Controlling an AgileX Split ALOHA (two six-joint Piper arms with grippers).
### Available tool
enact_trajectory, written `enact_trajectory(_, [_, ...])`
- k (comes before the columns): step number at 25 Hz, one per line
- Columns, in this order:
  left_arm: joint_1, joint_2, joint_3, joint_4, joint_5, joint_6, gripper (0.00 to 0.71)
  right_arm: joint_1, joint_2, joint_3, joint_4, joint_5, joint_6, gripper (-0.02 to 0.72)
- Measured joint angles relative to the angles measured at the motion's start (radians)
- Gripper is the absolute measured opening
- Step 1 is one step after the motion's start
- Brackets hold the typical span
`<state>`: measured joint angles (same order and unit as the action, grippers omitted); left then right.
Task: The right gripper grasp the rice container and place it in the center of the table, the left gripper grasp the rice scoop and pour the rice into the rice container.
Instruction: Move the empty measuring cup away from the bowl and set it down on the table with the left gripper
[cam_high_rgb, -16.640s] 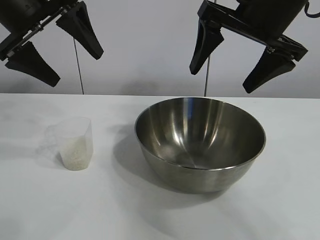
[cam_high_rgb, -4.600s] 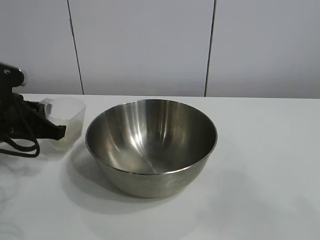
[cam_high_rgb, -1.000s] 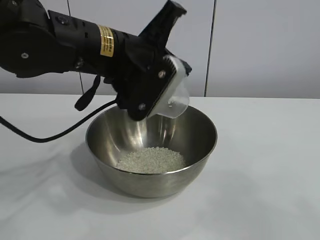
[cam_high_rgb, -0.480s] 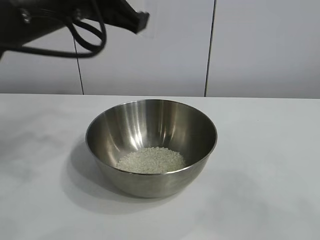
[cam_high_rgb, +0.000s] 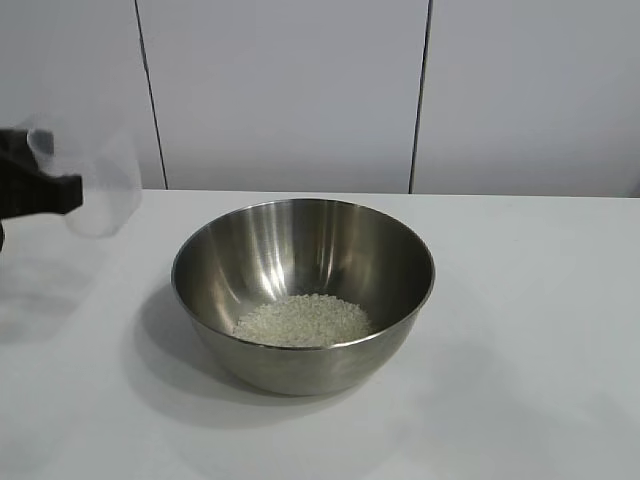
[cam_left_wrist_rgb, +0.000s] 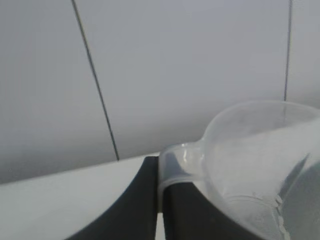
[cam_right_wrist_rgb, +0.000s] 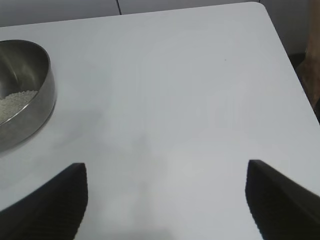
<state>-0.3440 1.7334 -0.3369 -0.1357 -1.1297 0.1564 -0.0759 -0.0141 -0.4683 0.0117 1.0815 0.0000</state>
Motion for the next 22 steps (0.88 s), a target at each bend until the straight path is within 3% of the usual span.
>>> enact_trajectory(3, [0.031, 0.105, -0.014, 0.081, -0.001, -0.042, 0.007, 0.000, 0.000, 0.000, 0.000, 0.000, 0.000, 0.589])
enact_trajectory(11, [0.032, 0.256, -0.084, 0.104, -0.003, -0.053, 0.007, 0.000, 0.000, 0.000, 0.000, -0.001, 0.000, 0.589])
enact_trajectory(22, [0.036, 0.268, -0.093, -0.002, -0.007, -0.053, 0.008, 0.000, 0.000, 0.000, 0.000, 0.000, 0.000, 0.589])
